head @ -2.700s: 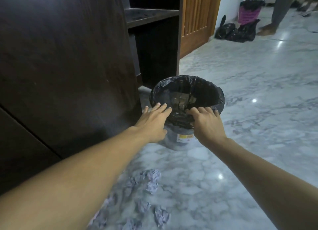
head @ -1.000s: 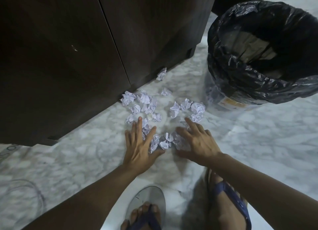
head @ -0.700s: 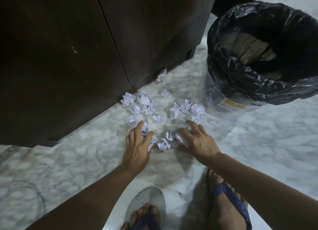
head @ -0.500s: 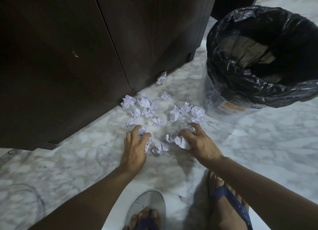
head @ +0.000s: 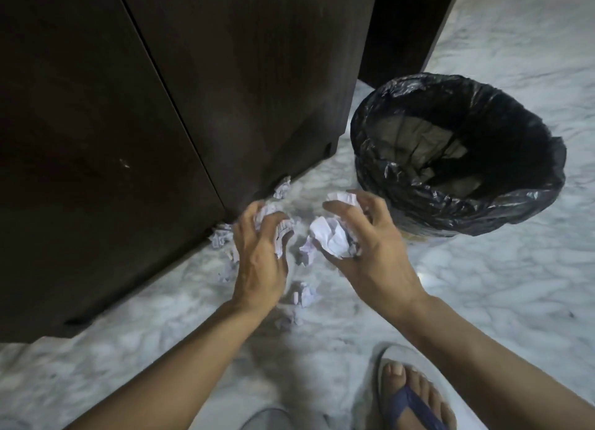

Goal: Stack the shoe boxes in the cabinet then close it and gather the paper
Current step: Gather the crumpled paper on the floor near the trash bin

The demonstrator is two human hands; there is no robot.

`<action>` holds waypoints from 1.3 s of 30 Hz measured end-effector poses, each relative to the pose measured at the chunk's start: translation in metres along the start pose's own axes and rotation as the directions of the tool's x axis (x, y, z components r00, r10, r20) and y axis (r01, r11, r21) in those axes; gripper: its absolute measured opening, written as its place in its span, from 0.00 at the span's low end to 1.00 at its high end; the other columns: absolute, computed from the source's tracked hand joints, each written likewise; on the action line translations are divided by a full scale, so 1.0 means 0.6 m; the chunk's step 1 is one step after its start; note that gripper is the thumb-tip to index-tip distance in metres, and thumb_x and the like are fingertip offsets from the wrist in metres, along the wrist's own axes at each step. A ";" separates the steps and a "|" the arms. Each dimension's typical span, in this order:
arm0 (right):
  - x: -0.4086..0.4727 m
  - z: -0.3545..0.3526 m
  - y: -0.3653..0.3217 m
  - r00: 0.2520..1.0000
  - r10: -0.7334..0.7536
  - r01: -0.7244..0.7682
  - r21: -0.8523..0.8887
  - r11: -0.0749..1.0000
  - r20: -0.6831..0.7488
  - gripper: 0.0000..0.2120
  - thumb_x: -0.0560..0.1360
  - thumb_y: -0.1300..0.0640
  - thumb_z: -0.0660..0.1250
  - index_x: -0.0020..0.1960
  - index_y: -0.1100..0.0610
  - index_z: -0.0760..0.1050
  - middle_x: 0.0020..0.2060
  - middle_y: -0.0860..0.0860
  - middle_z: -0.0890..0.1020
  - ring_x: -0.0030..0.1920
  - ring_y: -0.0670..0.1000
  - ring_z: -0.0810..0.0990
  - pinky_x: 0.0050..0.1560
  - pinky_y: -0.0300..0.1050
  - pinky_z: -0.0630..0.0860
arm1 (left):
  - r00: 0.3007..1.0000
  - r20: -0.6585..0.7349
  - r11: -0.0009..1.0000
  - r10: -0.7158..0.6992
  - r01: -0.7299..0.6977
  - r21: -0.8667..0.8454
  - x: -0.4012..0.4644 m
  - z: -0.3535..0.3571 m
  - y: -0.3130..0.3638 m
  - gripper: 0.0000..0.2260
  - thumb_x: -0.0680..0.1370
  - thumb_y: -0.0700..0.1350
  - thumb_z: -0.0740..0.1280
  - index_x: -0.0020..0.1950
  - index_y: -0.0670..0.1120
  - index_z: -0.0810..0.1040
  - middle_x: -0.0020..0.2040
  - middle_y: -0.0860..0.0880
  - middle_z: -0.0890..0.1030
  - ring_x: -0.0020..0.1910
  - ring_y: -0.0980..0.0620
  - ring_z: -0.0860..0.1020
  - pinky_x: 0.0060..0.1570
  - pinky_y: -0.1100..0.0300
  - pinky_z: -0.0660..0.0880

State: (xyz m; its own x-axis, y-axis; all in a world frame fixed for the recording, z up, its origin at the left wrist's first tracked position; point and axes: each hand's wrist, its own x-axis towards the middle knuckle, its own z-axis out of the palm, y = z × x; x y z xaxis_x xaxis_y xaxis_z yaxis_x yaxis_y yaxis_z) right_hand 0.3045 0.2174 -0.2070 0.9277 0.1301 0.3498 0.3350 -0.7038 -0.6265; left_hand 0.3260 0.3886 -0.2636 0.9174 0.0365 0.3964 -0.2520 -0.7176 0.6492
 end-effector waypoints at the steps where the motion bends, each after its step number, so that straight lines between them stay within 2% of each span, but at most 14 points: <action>1: 0.016 -0.018 -0.009 0.999 0.004 -0.004 -0.003 1.000 -0.044 0.27 0.68 0.54 0.78 0.64 0.51 0.75 0.64 0.56 0.70 0.52 0.44 0.73 0.51 0.39 0.77 | 0.999 -0.027 0.999 0.019 -0.019 -0.029 0.024 -0.002 0.021 0.19 0.73 0.31 0.68 0.59 0.50 0.73 0.68 0.40 0.67 0.68 0.40 0.65 0.68 0.55 0.65; 3: 0.047 -0.054 -0.018 0.991 0.011 -0.012 -0.005 1.000 -0.133 0.24 0.69 0.51 0.76 0.63 0.52 0.76 0.62 0.56 0.72 0.56 0.47 0.74 0.54 0.33 0.73 | 0.996 -0.076 0.993 0.057 -0.064 -0.098 0.067 -0.005 0.063 0.11 0.76 0.39 0.66 0.58 0.48 0.75 0.66 0.39 0.68 0.67 0.42 0.66 0.68 0.63 0.61; 6: 0.088 -0.105 -0.014 0.974 0.048 -0.055 -0.023 0.998 -0.221 0.22 0.70 0.52 0.76 0.62 0.53 0.77 0.59 0.54 0.74 0.51 0.41 0.72 0.50 0.20 0.67 | 0.981 -0.143 0.972 0.133 -0.157 -0.176 0.125 -0.002 0.128 0.08 0.77 0.37 0.66 0.56 0.42 0.78 0.62 0.39 0.71 0.63 0.43 0.69 0.64 0.70 0.60; 10: 0.126 -0.167 0.002 0.949 0.208 -0.198 0.067 0.978 -0.238 0.18 0.74 0.53 0.73 0.62 0.53 0.76 0.56 0.53 0.72 0.36 0.31 0.77 0.28 0.23 0.71 | 0.972 -0.142 0.943 0.187 -0.218 -0.250 0.188 0.015 0.208 0.11 0.77 0.44 0.62 0.55 0.42 0.79 0.59 0.40 0.73 0.59 0.44 0.71 0.59 0.73 0.60; 14: 0.148 -0.202 0.046 0.922 0.304 -0.314 -0.001 0.950 -0.239 0.18 0.74 0.54 0.71 0.63 0.53 0.75 0.56 0.56 0.75 0.31 0.32 0.77 0.25 0.21 0.66 | 0.988 -0.031 0.926 0.150 -0.152 -0.345 0.225 0.041 0.273 0.09 0.79 0.44 0.64 0.57 0.43 0.78 0.59 0.43 0.73 0.55 0.52 0.68 0.51 0.83 0.58; 16: 0.153 -0.210 0.074 0.906 0.362 -0.376 -0.028 0.926 -0.220 0.23 0.74 0.51 0.72 0.67 0.50 0.73 0.59 0.57 0.77 0.35 0.37 0.79 0.30 0.20 0.66 | 0.986 0.129 0.926 0.101 -0.046 -0.375 0.240 0.062 0.287 0.12 0.79 0.45 0.65 0.61 0.45 0.76 0.61 0.44 0.73 0.57 0.52 0.70 0.55 0.79 0.63; 17: 0.153 -0.213 0.086 0.898 0.388 -0.402 -0.030 0.915 -0.206 0.27 0.73 0.49 0.72 0.70 0.48 0.71 0.61 0.57 0.77 0.42 0.42 0.81 0.39 0.22 0.70 | 0.973 0.217 0.921 0.078 0.013 -0.389 0.246 0.071 0.290 0.15 0.78 0.47 0.66 0.64 0.47 0.75 0.63 0.45 0.73 0.59 0.51 0.71 0.60 0.70 0.68; 19: 0.147 -0.217 0.104 0.888 0.425 -0.439 -0.051 0.897 -0.175 0.33 0.71 0.47 0.73 0.73 0.47 0.66 0.66 0.56 0.75 0.61 0.55 0.77 0.58 0.40 0.73 | 0.937 0.344 0.908 0.053 0.099 -0.408 0.251 0.080 0.290 0.22 0.77 0.49 0.69 0.70 0.50 0.71 0.68 0.47 0.72 0.65 0.49 0.72 0.65 0.54 0.72; 20: 0.144 -0.219 0.110 0.888 0.429 -0.444 -0.068 0.894 -0.162 0.35 0.71 0.49 0.74 0.74 0.48 0.64 0.68 0.56 0.74 0.66 0.56 0.74 0.62 0.47 0.72 | 0.920 0.387 0.905 0.052 0.121 -0.408 0.251 0.081 0.291 0.25 0.76 0.49 0.70 0.72 0.51 0.69 0.71 0.48 0.71 0.67 0.49 0.71 0.66 0.52 0.71; 23: 0.134 -0.225 0.118 0.889 0.422 -0.438 -0.066 0.896 -0.176 0.39 0.67 0.55 0.77 0.74 0.52 0.65 0.68 0.55 0.74 0.67 0.55 0.73 0.68 0.51 0.71 | 0.901 0.433 0.887 0.018 0.185 -0.422 0.252 0.082 0.294 0.26 0.76 0.51 0.70 0.73 0.52 0.69 0.74 0.51 0.69 0.71 0.49 0.69 0.69 0.51 0.69; 26: 0.129 -0.227 0.115 0.863 0.432 -0.452 -0.021 0.892 -0.262 0.33 0.68 0.55 0.74 0.72 0.53 0.69 0.66 0.53 0.76 0.65 0.54 0.75 0.66 0.52 0.73 | 0.927 0.371 0.833 -0.061 0.252 -0.493 0.256 0.085 0.302 0.21 0.75 0.57 0.68 0.66 0.50 0.77 0.66 0.50 0.77 0.65 0.52 0.74 0.63 0.48 0.74; 30: 0.121 -0.216 0.102 0.862 0.399 -0.414 0.021 0.910 -0.313 0.28 0.70 0.54 0.71 0.69 0.51 0.71 0.65 0.50 0.76 0.62 0.51 0.76 0.63 0.53 0.75 | 0.931 0.336 0.805 -0.140 0.305 -0.509 0.259 0.088 0.317 0.22 0.80 0.60 0.59 0.55 0.43 0.81 0.55 0.44 0.83 0.56 0.50 0.79 0.51 0.60 0.71; 35: 0.104 -0.186 0.065 0.870 0.282 -0.269 0.090 0.959 -0.405 0.21 0.71 0.57 0.70 0.64 0.54 0.74 0.61 0.51 0.77 0.56 0.46 0.78 0.56 0.52 0.79 | 0.966 0.172 0.719 -0.193 0.258 -0.646 0.259 0.069 0.287 0.19 0.79 0.59 0.58 0.40 0.48 0.80 0.43 0.50 0.82 0.50 0.49 0.81 0.56 0.50 0.77; 39: 0.081 -0.140 0.008 0.883 0.042 -0.007 0.076 0.997 -0.467 0.16 0.69 0.66 0.69 0.57 0.62 0.78 0.55 0.55 0.79 0.55 0.49 0.79 0.54 0.45 0.78 | 0.965 0.059 0.682 -0.255 0.223 -0.696 0.235 0.029 0.213 0.17 0.78 0.57 0.59 0.41 0.50 0.81 0.43 0.52 0.84 0.49 0.53 0.82 0.55 0.56 0.77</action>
State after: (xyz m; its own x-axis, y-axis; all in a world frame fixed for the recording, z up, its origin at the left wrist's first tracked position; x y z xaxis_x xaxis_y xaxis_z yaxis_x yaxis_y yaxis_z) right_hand 0.3377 0.1613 -0.1344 0.7565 -0.2408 0.6081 0.3397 -0.6498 -0.6799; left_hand 0.4288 0.2900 -0.1361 0.9679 0.1771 0.1784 -0.1817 0.0025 0.9833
